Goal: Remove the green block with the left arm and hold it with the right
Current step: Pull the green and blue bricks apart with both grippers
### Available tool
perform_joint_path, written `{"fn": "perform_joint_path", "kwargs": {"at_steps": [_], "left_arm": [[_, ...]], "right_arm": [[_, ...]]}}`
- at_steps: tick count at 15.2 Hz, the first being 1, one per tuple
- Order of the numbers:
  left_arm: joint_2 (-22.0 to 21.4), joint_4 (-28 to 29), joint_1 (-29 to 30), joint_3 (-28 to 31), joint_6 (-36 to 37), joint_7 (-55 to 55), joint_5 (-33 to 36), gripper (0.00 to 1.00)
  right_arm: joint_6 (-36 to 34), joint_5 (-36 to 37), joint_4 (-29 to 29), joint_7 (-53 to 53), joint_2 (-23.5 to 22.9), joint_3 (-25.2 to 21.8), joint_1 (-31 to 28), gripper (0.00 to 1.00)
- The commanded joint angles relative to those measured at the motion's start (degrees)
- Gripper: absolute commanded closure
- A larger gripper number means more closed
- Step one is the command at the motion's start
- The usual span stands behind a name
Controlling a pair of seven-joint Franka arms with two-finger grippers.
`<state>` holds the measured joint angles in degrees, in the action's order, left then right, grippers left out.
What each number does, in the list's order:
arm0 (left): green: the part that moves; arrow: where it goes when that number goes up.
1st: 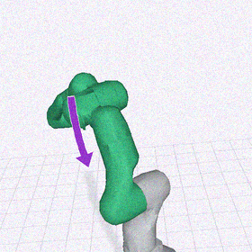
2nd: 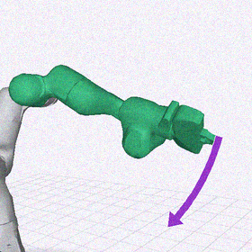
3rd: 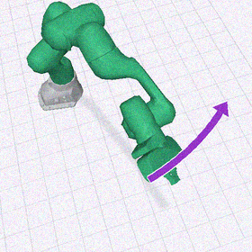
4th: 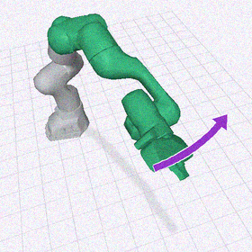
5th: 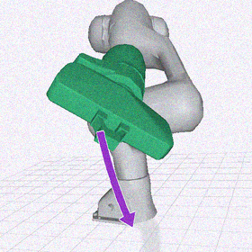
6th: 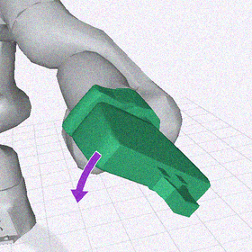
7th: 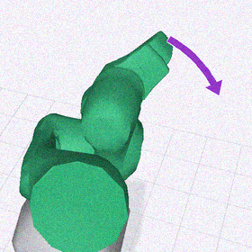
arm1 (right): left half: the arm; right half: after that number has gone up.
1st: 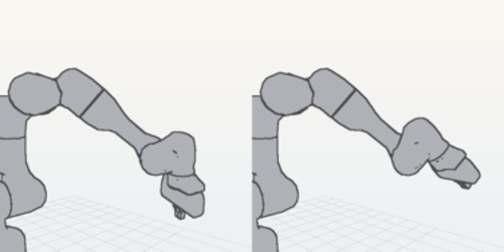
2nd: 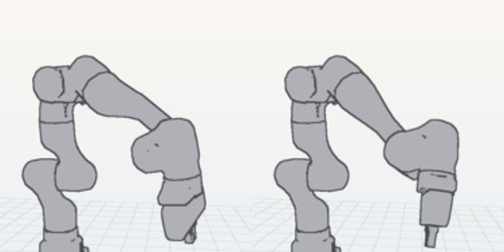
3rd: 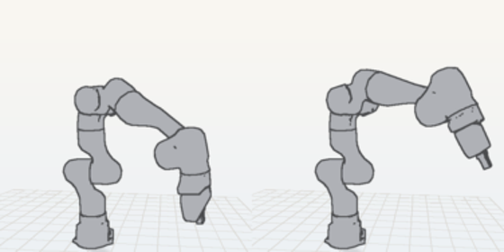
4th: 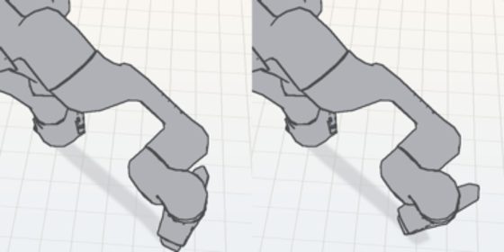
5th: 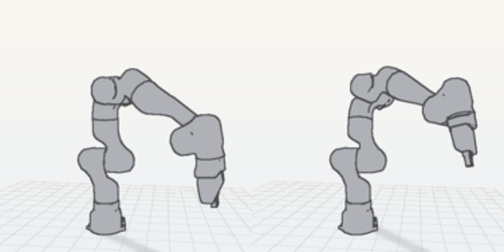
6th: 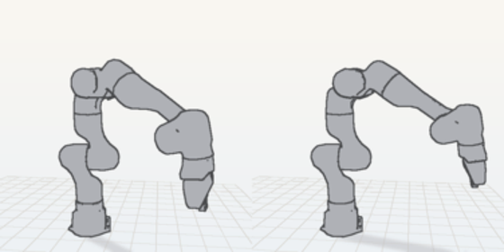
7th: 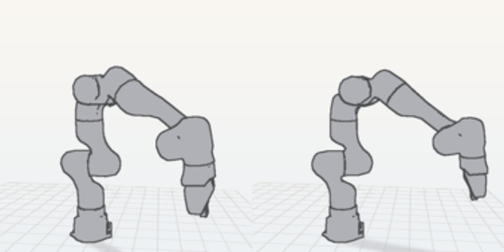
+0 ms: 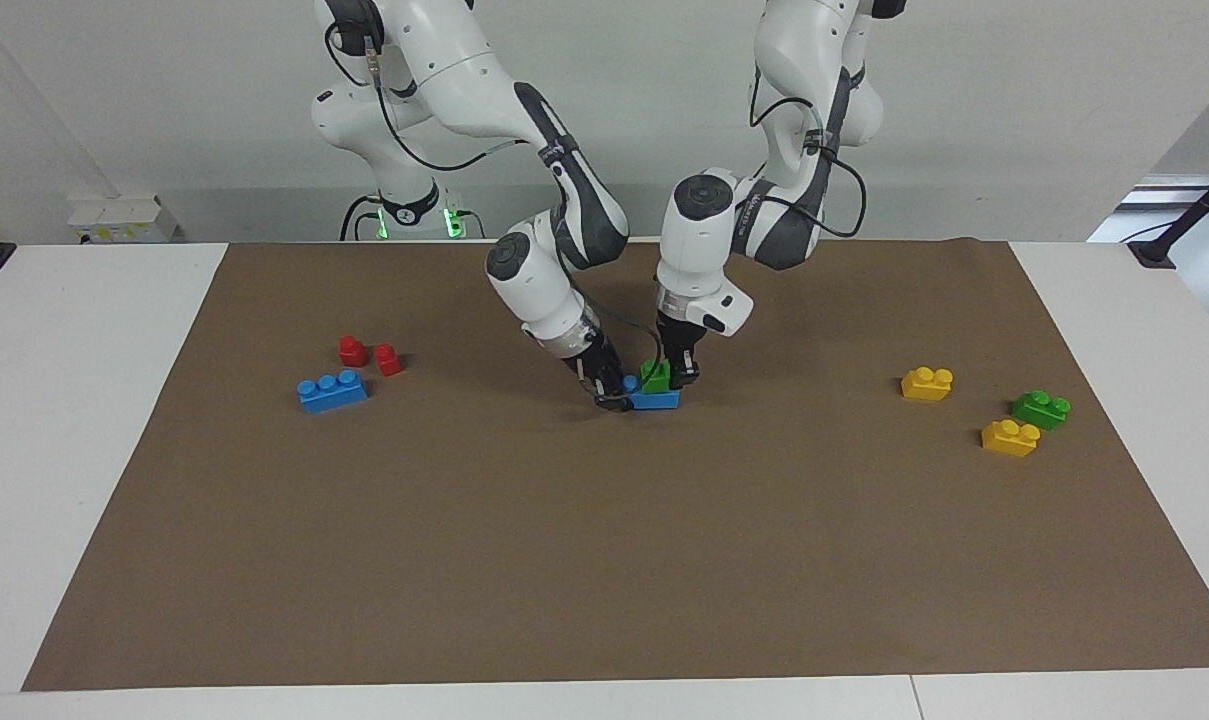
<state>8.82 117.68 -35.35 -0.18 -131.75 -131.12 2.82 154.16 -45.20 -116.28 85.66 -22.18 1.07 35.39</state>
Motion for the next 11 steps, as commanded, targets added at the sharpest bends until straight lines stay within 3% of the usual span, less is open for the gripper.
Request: {"fn": "perform_joint_path", "kwargs": {"at_steps": [1, 5, 8, 11], "left_arm": [[-3.7, -3.8, 2.7, 0.5, 5.3, 2.0, 1.5, 1.00], [-6.1, -6.8, 8.1, 0.5, 10.8, 12.3, 1.0, 1.00], [-6.2, -6.6, 12.8, 0.5, 11.7, 22.7, -0.3, 1.00], [-6.1, -6.8, 17.9, 0.6, 11.4, 33.8, -3.7, 1.00]], "right_arm": [[-0.7, -2.1, -1.1, -2.8, 0.2, 0.9, -0.1, 1.00], [-4.0, -2.0, 0.1, -2.4, 1.2, 0.5, -1.8, 1.00], [-18.1, 1.5, 5.3, -2.8, 4.0, 0.2, -9.6, 1.00], [-31.3, 11.2, 11.5, -6.2, 6.4, 0.3, -18.4, 1.00]]}}
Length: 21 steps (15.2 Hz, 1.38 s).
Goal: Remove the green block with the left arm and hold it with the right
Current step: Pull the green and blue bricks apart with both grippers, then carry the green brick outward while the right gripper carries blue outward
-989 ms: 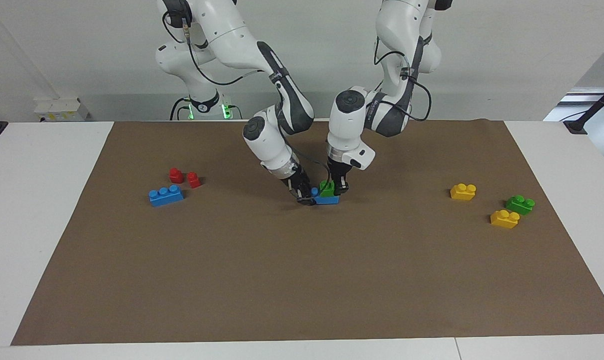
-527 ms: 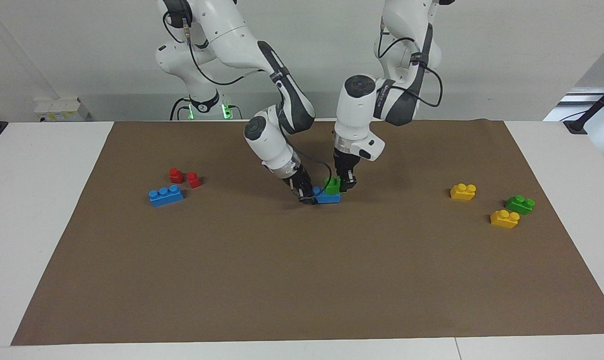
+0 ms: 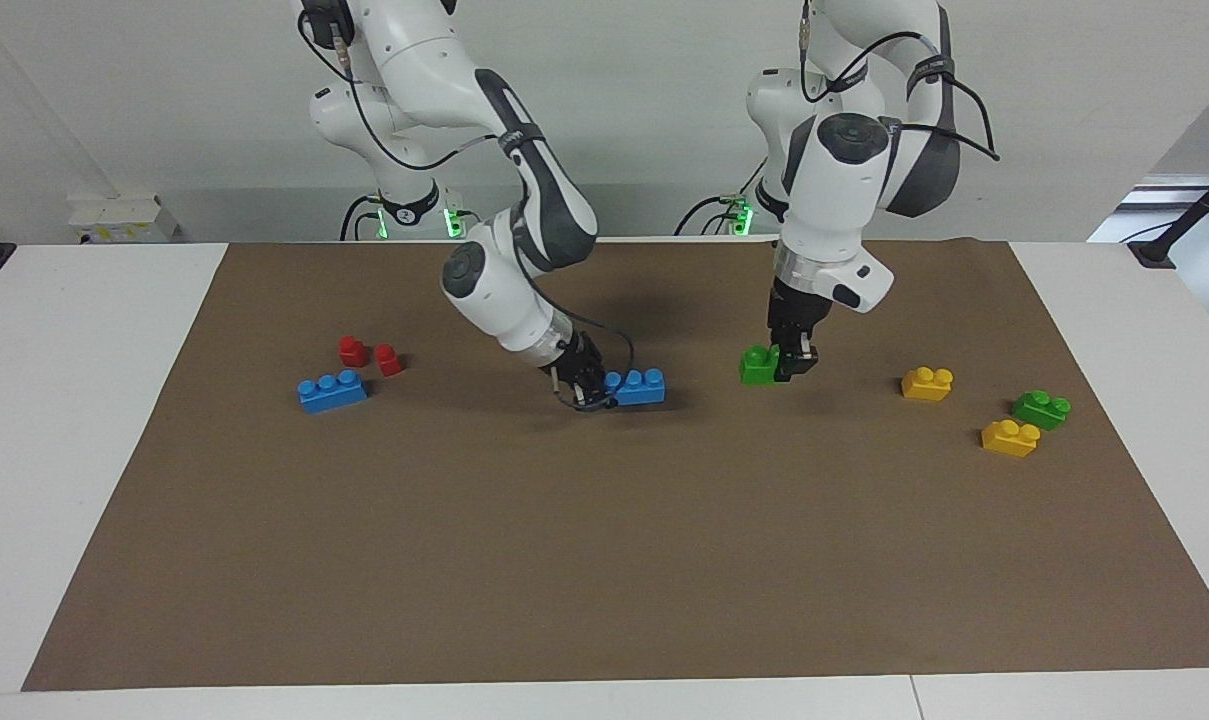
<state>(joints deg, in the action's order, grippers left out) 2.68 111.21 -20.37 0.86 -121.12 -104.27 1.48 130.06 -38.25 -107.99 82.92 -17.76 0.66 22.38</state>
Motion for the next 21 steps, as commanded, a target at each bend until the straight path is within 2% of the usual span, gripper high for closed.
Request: {"fn": "perform_joint_path", "kwargs": {"at_steps": [1, 5, 10, 13, 16, 18, 21], "left_arm": [[0.1, -0.3, 5.3, -0.4, 0.7, 10.8, -3.3, 1.00], [0.7, -0.1, 13.0, -0.3, -1.1, 23.6, -7.8, 1.00], [4.4, 0.2, 17.0, -0.3, -4.7, 33.1, -7.9, 1.00], [7.7, 0.0, 19.3, -0.3, -8.2, 38.0, -7.8, 1.00], [10.4, -1.2, 20.6, -0.3, -9.4, 40.5, -7.3, 1.00], [13.2, -2.0, 20.7, -0.3, -10.7, 40.8, -5.7, 1.00], [16.1, -2.1, 20.8, -0.2, -12.3, 40.8, -4.3, 1.00]], "right_arm": [[-10.4, 5.0, 4.6, -6.2, 2.3, 0.6, -8.4, 1.00], [-17.5, 5.5, 4.6, -19.1, 2.1, 0.6, -22.4, 1.00], [-18.5, 8.2, 2.9, -28.5, -0.5, 0.5, -30.9, 1.00], [-17.8, 8.1, 1.9, -34.0, -2.6, 0.5, -33.1, 1.00], [-17.6, 7.3, 1.8, -34.1, -4.4, 0.5, -33.3, 1.00], [-14.2, 7.0, 0.5, -34.1, -5.0, 0.6, -33.2, 1.00], [-13.1, 5.8, -0.1, -34.1, -5.0, 0.6, -32.9, 1.00]]}}
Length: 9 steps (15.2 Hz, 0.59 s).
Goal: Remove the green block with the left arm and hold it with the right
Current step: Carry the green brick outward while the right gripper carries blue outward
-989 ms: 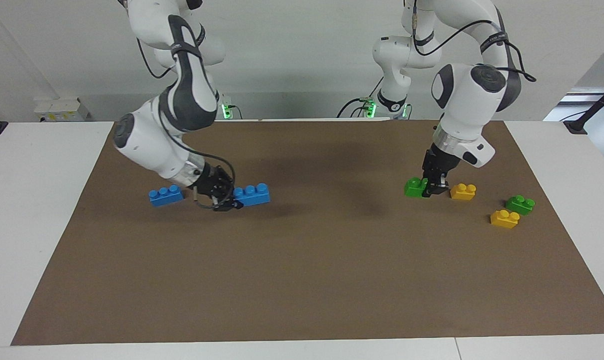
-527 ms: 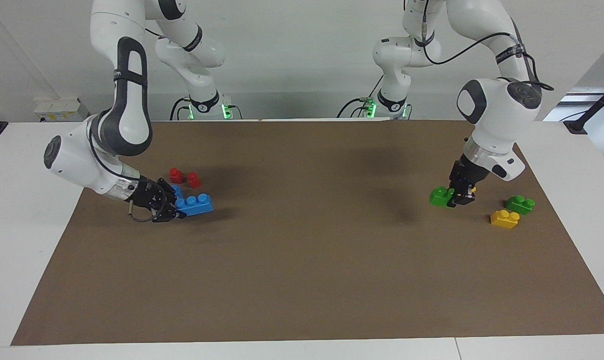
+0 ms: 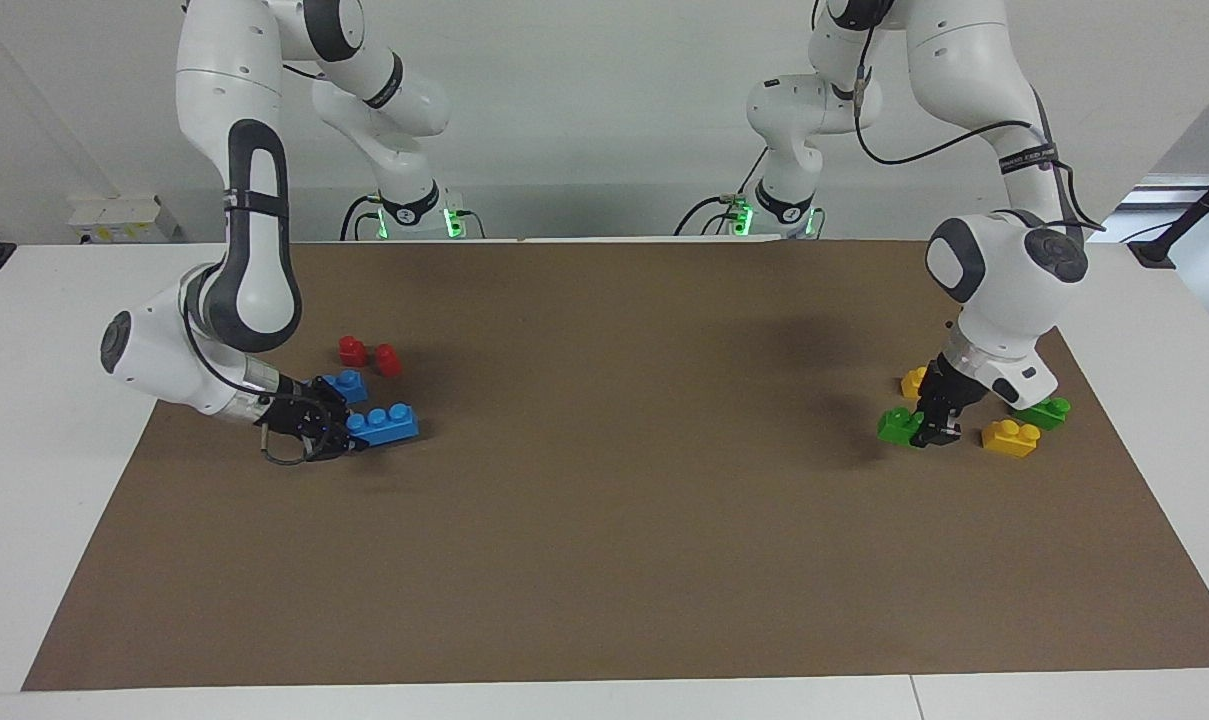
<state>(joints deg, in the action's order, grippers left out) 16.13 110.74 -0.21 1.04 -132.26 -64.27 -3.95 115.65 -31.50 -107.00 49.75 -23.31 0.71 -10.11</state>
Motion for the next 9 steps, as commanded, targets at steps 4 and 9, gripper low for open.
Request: {"fn": "perform_joint_path", "kwargs": {"at_steps": [4, 9], "left_arm": [[5.1, -3.1, 1.8, -0.4, -1.2, 0.7, 1.2, 1.00], [6.9, -3.3, 2.7, -0.4, -3.9, 0.7, 1.4, 1.00]], "right_arm": [[5.0, -1.0, -3.5, -1.1, 0.9, 0.6, -0.2, 1.00], [4.5, -1.4, -3.7, -1.1, 1.2, 0.6, 0.4, 0.34]]}}
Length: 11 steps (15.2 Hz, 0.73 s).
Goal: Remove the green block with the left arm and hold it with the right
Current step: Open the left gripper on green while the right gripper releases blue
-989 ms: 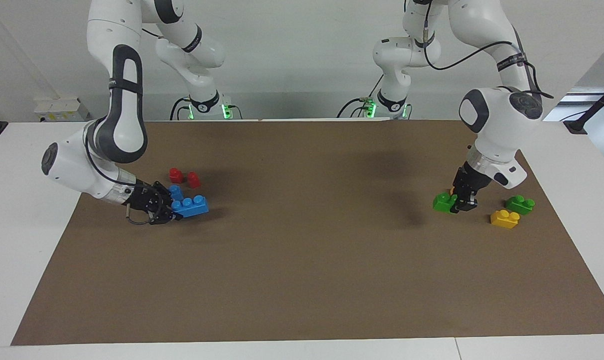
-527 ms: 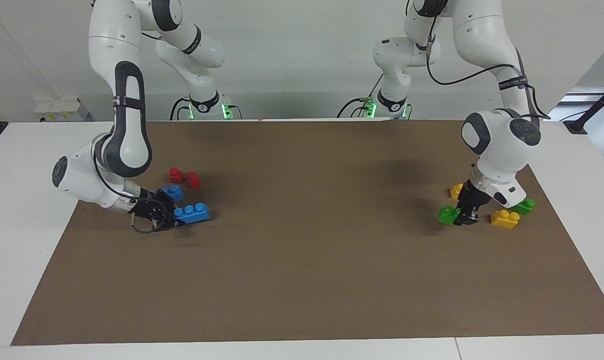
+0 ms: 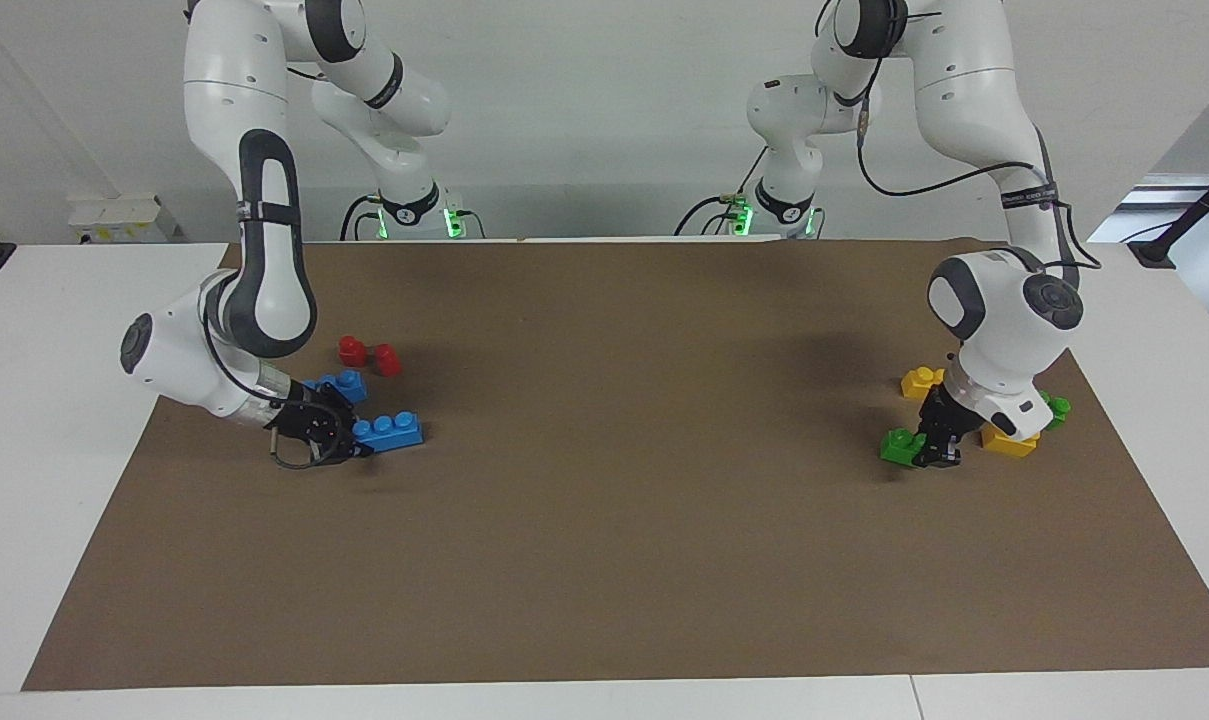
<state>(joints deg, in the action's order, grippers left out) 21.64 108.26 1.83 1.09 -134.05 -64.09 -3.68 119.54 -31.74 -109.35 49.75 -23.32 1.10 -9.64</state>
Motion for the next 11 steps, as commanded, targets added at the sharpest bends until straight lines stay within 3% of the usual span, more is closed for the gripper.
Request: {"fn": "perform_joint_path", "kwargs": {"at_steps": [1, 2, 3, 4, 6, 8, 11], "left_arm": [[1.5, -0.7, 1.1, -0.5, -2.4, 0.7, 1.1, 1.00], [1.5, -0.7, 1.2, -0.5, -2.4, 0.9, 1.2, 1.00], [1.5, -0.8, 1.2, -0.5, -2.4, 1.1, 1.2, 0.55], [1.5, -0.9, 1.1, -0.5, -2.2, 2.3, 1.2, 0.01], [1.5, -1.3, 0.7, -0.5, -1.8, 4.1, 1.2, 0.00], [1.0, -2.0, 0.4, -0.5, -2.3, 5.0, 1.5, 0.00], [-1.5, -3.0, 0.3, -0.7, -0.7, 9.8, 3.6, 0.00]], "right_arm": [[-0.8, -1.1, -0.8, -1.1, 1.3, 0.3, -0.2, 0.19], [-3.8, -1.2, 0.2, -1.1, 1.5, 0.3, -0.7, 0.17], [-6.0, -1.3, 1.9, -0.7, 2.0, 0.2, -0.7, 0.16], [-7.7, -1.3, 3.1, -0.2, 2.9, 0.1, -0.6, 0.13], [-9.9, -0.7, 4.2, 0.5, 5.8, 0.0, -0.4, 0.03], [-11.3, 1.1, 4.6, 0.5, 9.9, 0.0, 0.1, 0.01], [-14.9, 10.7, 7.2, -1.2, 15.4, 0.9, 2.5, 0.00]]}}
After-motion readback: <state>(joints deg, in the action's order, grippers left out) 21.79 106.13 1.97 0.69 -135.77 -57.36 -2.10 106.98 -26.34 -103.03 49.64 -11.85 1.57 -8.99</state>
